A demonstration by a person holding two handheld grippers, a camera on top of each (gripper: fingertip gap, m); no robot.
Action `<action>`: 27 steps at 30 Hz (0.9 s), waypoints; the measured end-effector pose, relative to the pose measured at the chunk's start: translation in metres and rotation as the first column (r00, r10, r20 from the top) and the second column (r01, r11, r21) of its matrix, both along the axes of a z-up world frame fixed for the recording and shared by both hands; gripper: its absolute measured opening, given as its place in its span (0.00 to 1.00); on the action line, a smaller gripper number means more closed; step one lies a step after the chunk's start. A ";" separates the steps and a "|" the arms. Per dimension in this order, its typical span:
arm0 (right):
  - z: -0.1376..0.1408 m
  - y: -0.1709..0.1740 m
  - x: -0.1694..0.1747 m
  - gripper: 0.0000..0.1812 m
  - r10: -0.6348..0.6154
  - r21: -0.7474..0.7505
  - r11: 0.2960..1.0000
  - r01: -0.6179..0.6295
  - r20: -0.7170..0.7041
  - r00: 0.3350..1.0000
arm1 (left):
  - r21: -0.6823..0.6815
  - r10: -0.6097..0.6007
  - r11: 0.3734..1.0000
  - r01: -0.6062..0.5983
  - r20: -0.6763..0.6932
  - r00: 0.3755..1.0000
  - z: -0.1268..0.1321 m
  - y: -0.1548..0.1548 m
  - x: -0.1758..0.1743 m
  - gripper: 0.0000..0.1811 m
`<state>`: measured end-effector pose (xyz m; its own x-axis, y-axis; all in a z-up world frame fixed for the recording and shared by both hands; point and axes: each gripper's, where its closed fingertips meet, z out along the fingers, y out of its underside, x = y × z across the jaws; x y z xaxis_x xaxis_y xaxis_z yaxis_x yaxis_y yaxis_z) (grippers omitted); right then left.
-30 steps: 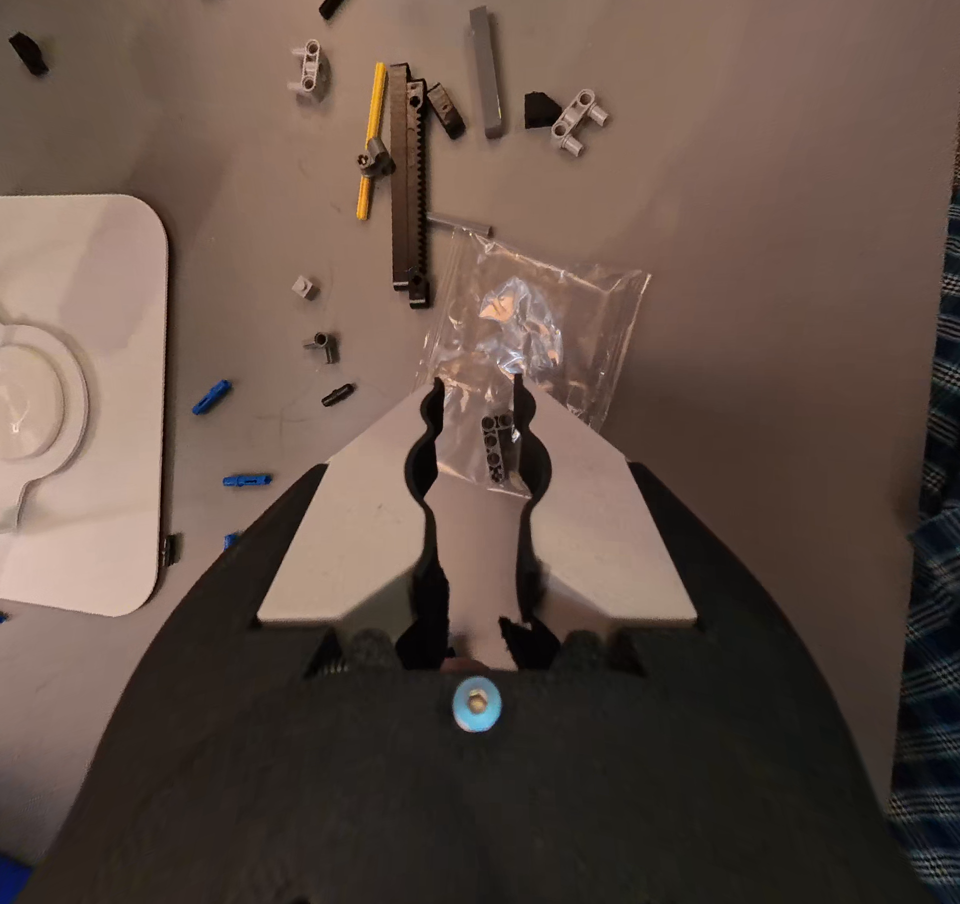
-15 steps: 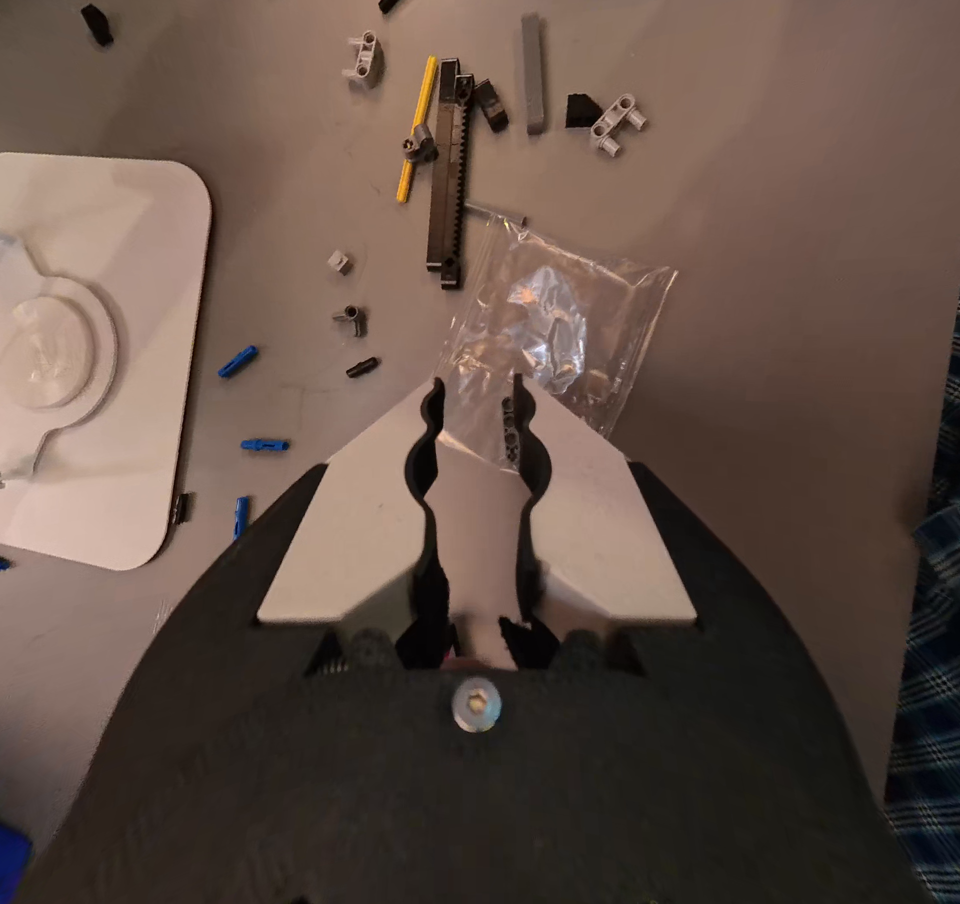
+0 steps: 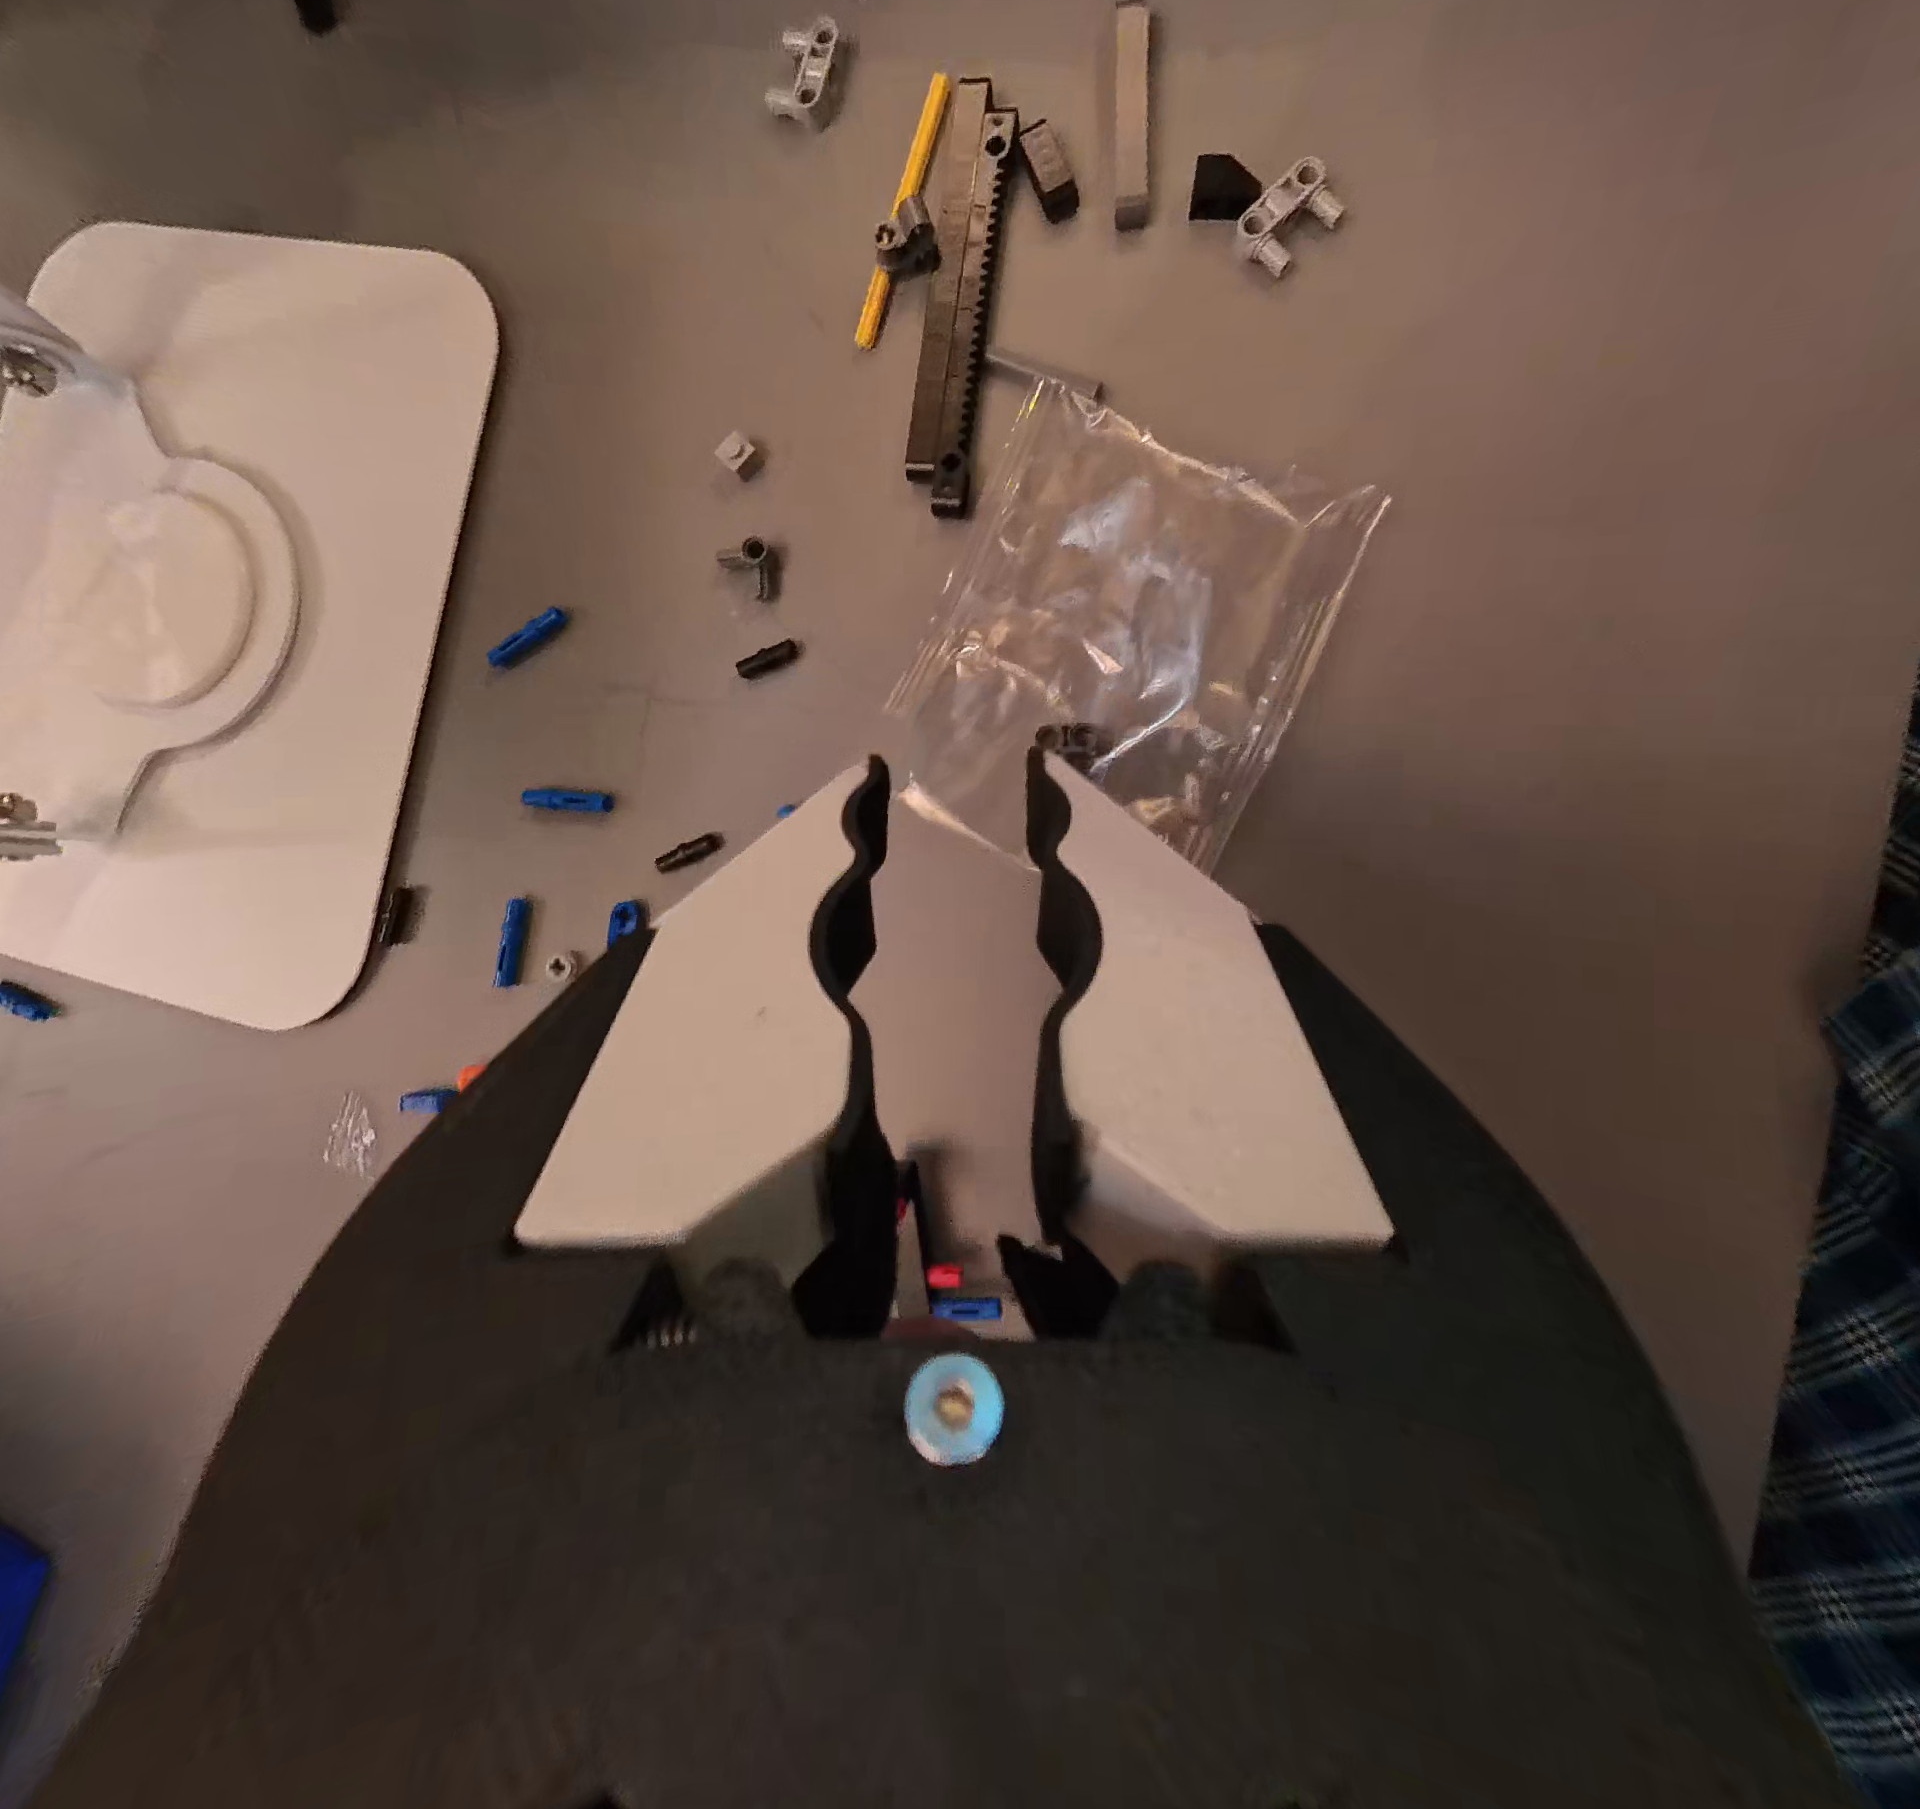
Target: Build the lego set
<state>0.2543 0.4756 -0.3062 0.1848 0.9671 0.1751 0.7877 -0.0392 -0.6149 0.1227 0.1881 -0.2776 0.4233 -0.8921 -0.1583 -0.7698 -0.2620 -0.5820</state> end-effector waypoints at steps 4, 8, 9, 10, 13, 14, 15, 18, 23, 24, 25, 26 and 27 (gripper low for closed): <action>-0.014 0.004 -0.001 0.12 0.059 -0.053 0.997 -0.058 0.011 0.998 | -0.001 0.014 1.000 -0.014 0.002 1.000 0.000 0.001 -0.006 0.13; -0.018 0.006 -0.008 0.07 0.095 -0.074 0.992 -0.097 -0.028 0.995 | 0.000 0.024 1.000 -0.024 0.004 1.000 0.000 0.004 -0.007 0.13; -0.018 0.005 -0.008 0.05 0.101 -0.079 0.991 -0.104 -0.037 0.994 | 0.000 0.025 1.000 -0.025 0.006 1.000 0.000 0.004 -0.007 0.13; -0.018 0.006 -0.009 0.04 0.103 -0.081 0.991 -0.106 -0.043 0.994 | 0.001 0.026 1.000 -0.026 0.006 1.000 0.001 0.005 -0.007 0.13; -0.018 0.001 -0.009 0.03 0.105 -0.107 0.988 -0.111 -0.066 0.992 | 0.004 0.030 1.000 -0.030 0.009 1.000 0.002 0.006 -0.006 0.13; -0.018 -0.001 -0.008 0.03 0.101 -0.114 0.988 -0.108 -0.070 0.992 | 0.006 0.033 0.999 -0.033 0.010 0.999 0.002 0.006 -0.006 0.13; -0.018 -0.004 -0.007 0.03 0.099 -0.120 0.987 -0.106 -0.070 0.993 | 0.008 0.036 0.999 -0.036 0.013 0.999 0.002 0.007 -0.006 0.13; -0.016 -0.015 0.000 0.03 0.082 -0.120 0.989 -0.087 -0.049 0.995 | 0.016 0.054 0.998 -0.054 0.036 0.998 0.004 0.008 -0.006 0.13; 0.008 -0.050 0.007 0.03 0.068 -0.082 0.994 -0.075 -0.080 0.994 | 0.023 0.093 0.995 -0.095 0.072 0.993 0.006 0.011 -0.009 0.12; 0.013 -0.058 0.009 0.03 0.064 -0.070 0.995 -0.069 -0.079 0.995 | 0.023 0.099 0.995 -0.101 0.075 0.992 0.006 0.010 -0.010 0.12; 0.020 -0.064 0.011 0.03 0.058 -0.053 0.997 -0.062 -0.081 0.995 | 0.024 0.106 0.994 -0.108 0.077 0.991 0.006 0.011 -0.012 0.12; 0.028 -0.071 0.012 0.03 0.056 -0.036 0.998 -0.059 -0.093 0.994 | 0.028 0.114 0.993 -0.117 0.078 0.990 0.006 0.011 -0.014 0.12; 0.037 -0.077 0.013 0.03 0.048 -0.029 0.998 -0.051 -0.111 0.993 | 0.031 0.121 0.992 -0.124 0.079 0.989 0.007 0.012 -0.015 0.12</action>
<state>0.2670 0.3981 -0.2693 0.1528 0.9803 0.1250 0.7165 -0.0228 -0.6972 0.1073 0.2002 -0.2710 0.5414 -0.8269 -0.1520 -0.6857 -0.3296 -0.6490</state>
